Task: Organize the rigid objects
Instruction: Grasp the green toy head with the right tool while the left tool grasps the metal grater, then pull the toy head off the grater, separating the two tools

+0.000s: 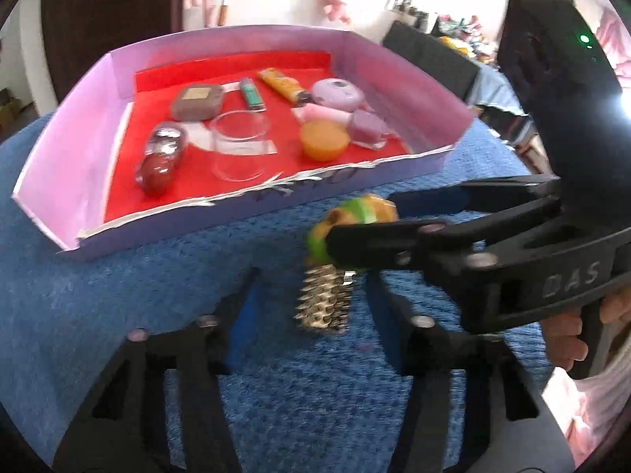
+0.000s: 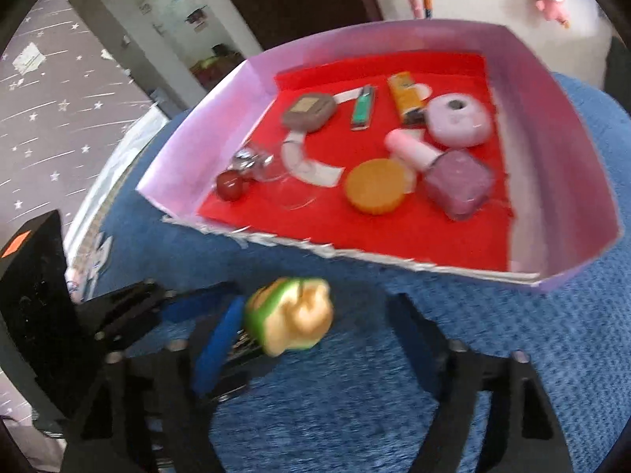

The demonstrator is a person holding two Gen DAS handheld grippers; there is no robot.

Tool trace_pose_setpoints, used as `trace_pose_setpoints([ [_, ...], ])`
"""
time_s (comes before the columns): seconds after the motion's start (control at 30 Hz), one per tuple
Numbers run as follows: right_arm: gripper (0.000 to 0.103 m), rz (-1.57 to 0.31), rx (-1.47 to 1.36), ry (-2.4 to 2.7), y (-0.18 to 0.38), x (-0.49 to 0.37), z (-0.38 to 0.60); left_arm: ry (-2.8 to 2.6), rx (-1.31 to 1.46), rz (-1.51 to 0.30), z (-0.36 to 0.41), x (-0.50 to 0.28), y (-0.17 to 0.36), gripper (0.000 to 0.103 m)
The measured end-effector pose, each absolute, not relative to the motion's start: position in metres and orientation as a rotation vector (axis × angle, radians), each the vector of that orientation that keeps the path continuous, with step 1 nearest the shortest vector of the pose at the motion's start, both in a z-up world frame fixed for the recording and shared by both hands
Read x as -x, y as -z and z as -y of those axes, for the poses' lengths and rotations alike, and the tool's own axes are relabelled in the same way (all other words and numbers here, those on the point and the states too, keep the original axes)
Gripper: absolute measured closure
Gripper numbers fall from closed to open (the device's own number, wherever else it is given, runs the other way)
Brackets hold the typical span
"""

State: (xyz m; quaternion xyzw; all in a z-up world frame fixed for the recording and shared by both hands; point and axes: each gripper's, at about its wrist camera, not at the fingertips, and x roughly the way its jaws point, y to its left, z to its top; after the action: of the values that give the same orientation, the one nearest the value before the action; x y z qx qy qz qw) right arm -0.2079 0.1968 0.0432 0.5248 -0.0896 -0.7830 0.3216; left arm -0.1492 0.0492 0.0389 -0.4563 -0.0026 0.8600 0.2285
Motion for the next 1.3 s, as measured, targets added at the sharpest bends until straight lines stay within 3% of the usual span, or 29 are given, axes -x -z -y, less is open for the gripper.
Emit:
trace_pose_setpoints([
  [0.03, 0.059, 0.281, -1.405, 2.031, -0.041, 0.209, -0.198, -2.345, 1.261, 0.025, -0.050, 0.150, -0.038, 0.073],
  [0.17, 0.059, 0.293, -1.383, 2.068, -0.044, 0.206, -0.200, -2.355, 1.250, 0.013, -0.051, 0.147, -0.038, 0.079],
  [0.47, 0.059, 0.355, -1.226, 2.147, -0.089, 0.184, -0.216, -2.397, 1.205, 0.100, -0.029, 0.131, -0.060, 0.079],
  [0.7, 0.059, 0.264, -1.093, 2.359, -0.131, 0.160, -0.234, -2.499, 1.140, 0.126, -0.001, 0.117, -0.088, 0.079],
  [1.3, 0.059, 0.224, -1.102, 2.429, -0.138, 0.172, -0.244, -2.599, 1.020, 0.129, 0.022, 0.122, -0.141, 0.079],
])
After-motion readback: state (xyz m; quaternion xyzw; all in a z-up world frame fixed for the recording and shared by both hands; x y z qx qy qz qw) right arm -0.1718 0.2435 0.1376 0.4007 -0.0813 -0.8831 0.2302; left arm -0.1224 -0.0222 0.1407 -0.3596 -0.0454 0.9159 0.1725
